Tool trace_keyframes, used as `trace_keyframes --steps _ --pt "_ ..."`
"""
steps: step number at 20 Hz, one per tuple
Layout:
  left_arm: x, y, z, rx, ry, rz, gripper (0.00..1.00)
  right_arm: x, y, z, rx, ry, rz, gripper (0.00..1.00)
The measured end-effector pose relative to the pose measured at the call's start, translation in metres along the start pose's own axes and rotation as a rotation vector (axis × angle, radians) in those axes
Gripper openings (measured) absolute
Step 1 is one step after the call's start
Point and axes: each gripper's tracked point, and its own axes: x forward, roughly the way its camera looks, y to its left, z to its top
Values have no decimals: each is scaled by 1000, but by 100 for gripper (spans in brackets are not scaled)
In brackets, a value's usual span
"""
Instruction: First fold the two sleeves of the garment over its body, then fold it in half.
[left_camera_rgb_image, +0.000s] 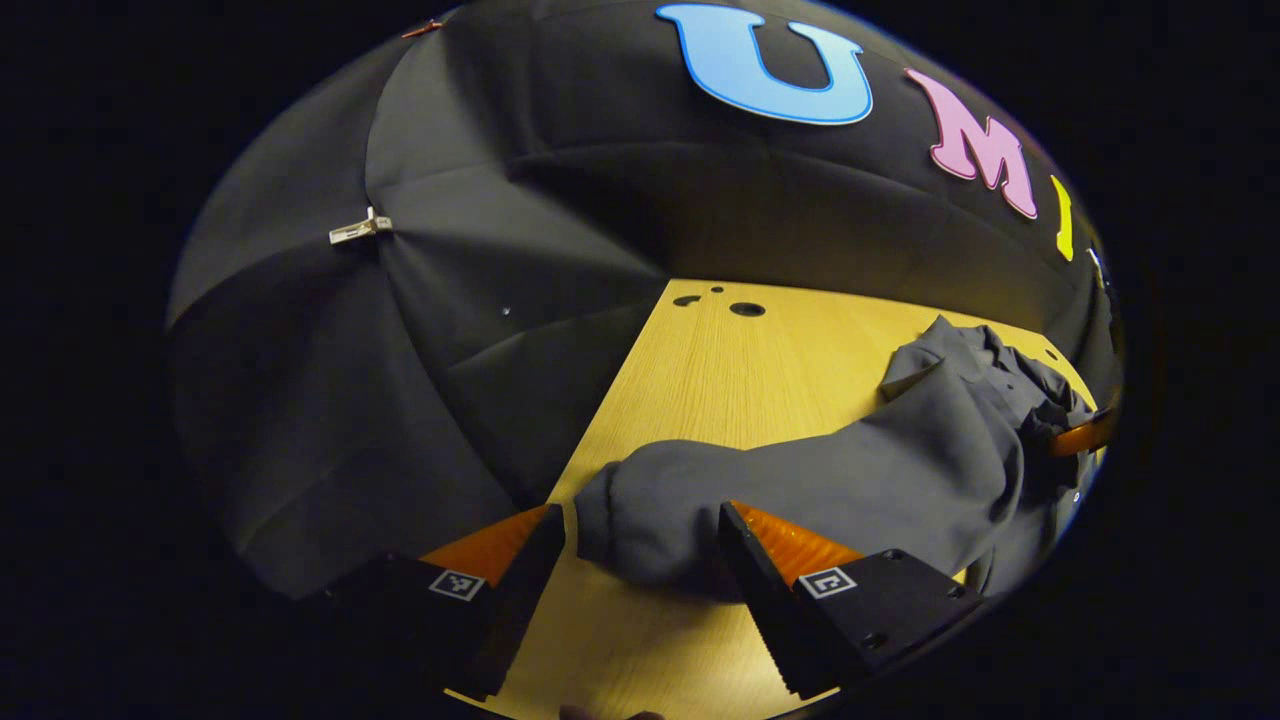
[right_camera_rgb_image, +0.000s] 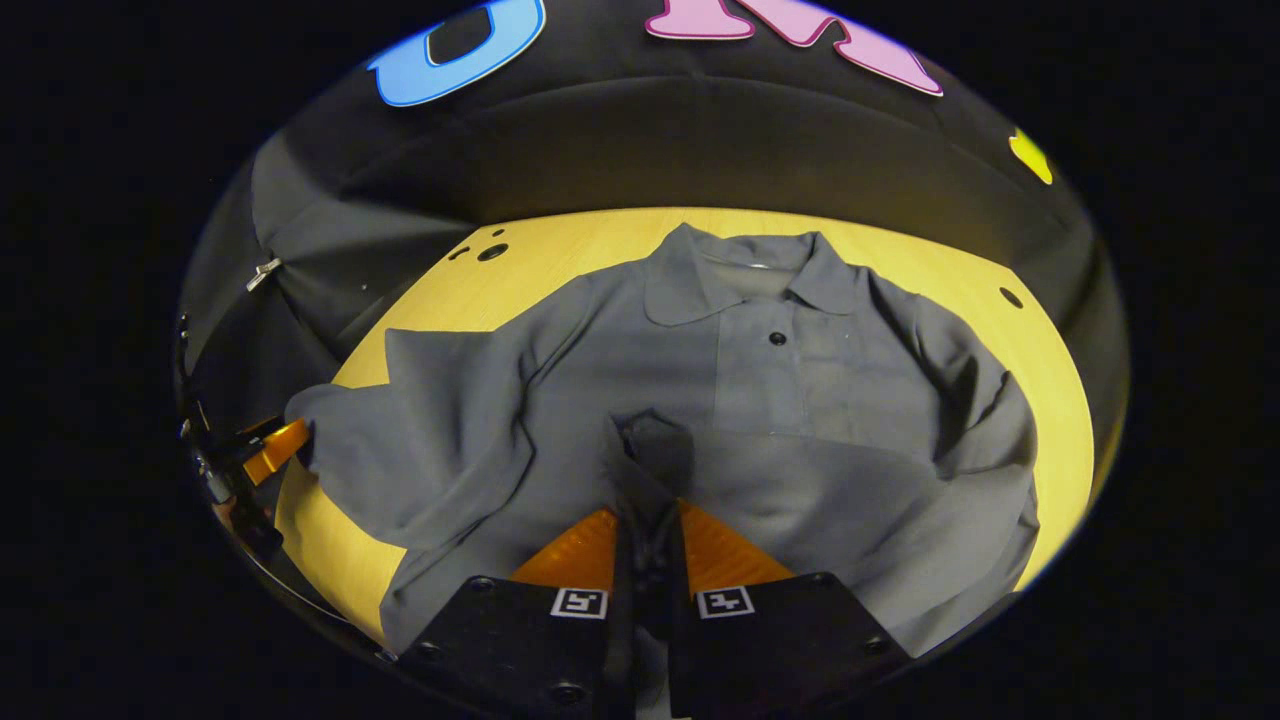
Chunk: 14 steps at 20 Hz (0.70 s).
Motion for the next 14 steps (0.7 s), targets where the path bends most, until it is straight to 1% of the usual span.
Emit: trace_keyframes --steps 1,3,4,5,6,7,8,9,11,12,13,14 --pt "4 -1 -3 -5 14 -4 98 0 3 -1 2 9 15 18" --pt "11 -2 -9 -8 37 -7 98 -2 10 -4 13 24 46 24" --pt "14 -3 -12 -4 45 -7 98 -3 16 -6 26 30 67 34" --pt "17 -4 -15 0 57 -9 98 -3 23 -6 42 32 95 39" --pt "19 -5 -17 5 64 -12 98 -6 33 -7 57 33 128 48" --pt "21 -6 -19 10 74 -17 98 -8 40 -7 66 34 155 49" --pt "23 -6 -22 12 84 -19 98 -11 48 -8 69 34 185 55" --pt "24 -7 -22 8 82 -22 98 -15 56 -8 73 34 214 58" --pt "25 -7 -25 -18 80 -32 99 -25 70 -7 86 27 265 60" --pt "26 -6 -24 -28 68 -29 99 -30 71 -6 87 21 275 64" --pt "27 -6 -24 -19 71 -26 100 -35 70 -5 87 14 280 65" --pt "28 -11 -26 -1 71 -45 100 -40 68 -5 90 5 278 52"
